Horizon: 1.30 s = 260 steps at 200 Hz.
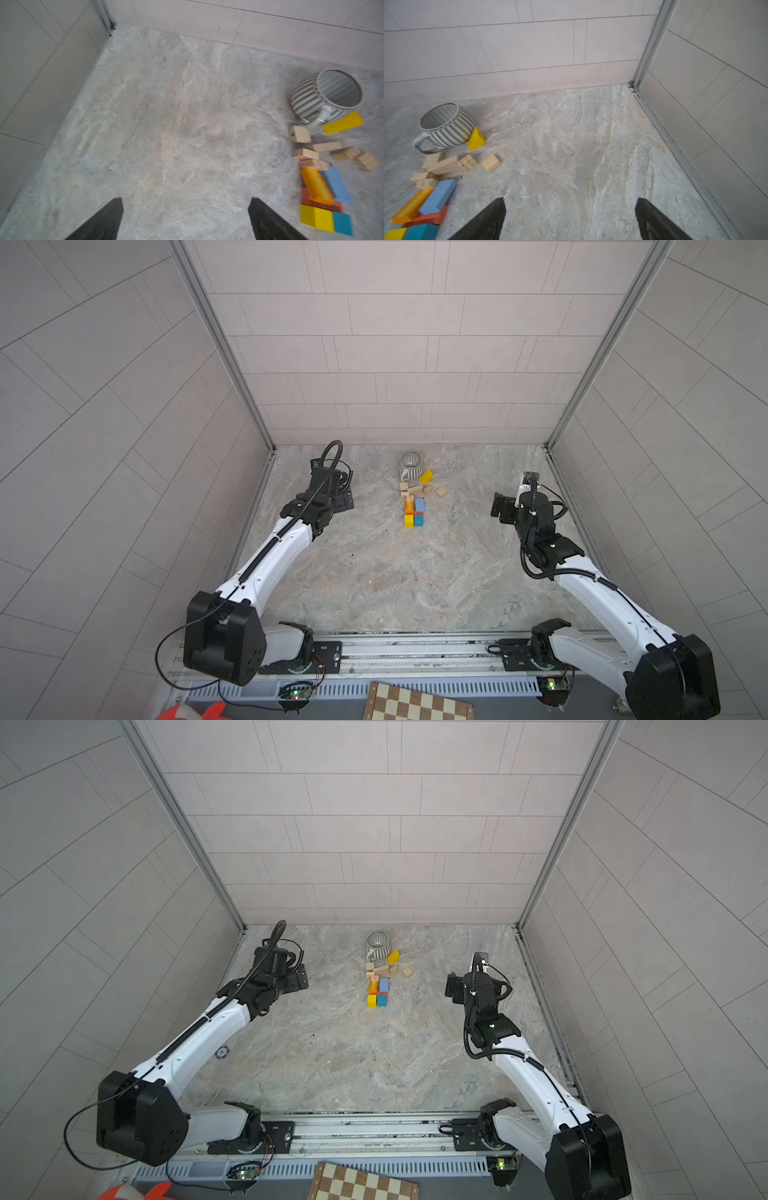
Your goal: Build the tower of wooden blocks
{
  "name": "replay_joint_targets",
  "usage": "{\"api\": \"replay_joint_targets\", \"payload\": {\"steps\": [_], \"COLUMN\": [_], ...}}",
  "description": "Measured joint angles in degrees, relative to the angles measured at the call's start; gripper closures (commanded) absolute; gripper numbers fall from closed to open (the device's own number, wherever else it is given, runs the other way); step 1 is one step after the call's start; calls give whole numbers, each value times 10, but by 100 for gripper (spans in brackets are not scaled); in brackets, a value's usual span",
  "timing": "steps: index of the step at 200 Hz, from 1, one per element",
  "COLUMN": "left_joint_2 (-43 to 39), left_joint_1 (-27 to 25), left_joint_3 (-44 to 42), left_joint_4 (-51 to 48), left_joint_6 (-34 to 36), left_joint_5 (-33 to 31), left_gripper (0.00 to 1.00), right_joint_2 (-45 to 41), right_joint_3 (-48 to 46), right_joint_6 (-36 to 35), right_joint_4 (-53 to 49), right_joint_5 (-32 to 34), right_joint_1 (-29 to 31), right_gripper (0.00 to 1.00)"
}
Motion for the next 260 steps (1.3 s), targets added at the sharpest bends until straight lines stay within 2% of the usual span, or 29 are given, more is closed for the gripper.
{"api": "replay_joint_targets", "payload": {"steps": [14, 30, 64, 115, 152, 171, 189, 219, 260], "left_joint_2": [0, 1, 1, 66, 103, 111, 146, 170, 170], "left_joint_1": [16, 56, 134, 148, 150, 148, 143, 141, 141], "left_joint_3": [-38, -68, -149, -226, -247, -269, -302, -328, -328], "left_joint_4": [45, 74, 182, 344, 424, 509, 596, 634, 677], "left_joint_6": [36, 62, 101, 138, 140, 151, 161, 166, 170], "left_joint_5": [-26, -33, -5, 54, 94, 117, 124, 127, 129], "left_gripper": [0, 0, 0, 0, 0, 0, 0, 0, 0], "right_joint_2": [-3, 3, 86, 305, 361, 363, 352, 336, 336], "right_joint_3": [-47, -92, -175, -225, -228, -218, -170, -132, -138], "right_joint_6": [-23, -47, -101, -124, -140, -141, -139, -129, -128], "right_joint_4": [45, 101, 276, 567, 674, 674, 605, 565, 535], "right_joint_5": [37, 70, 108, 101, 70, 61, 43, 3, -16], "right_joint_1": [-5, -12, -25, -42, -42, -44, -55, -87, -86], "right_gripper": [1, 1, 1, 1, 0, 1, 0, 1, 1]}}
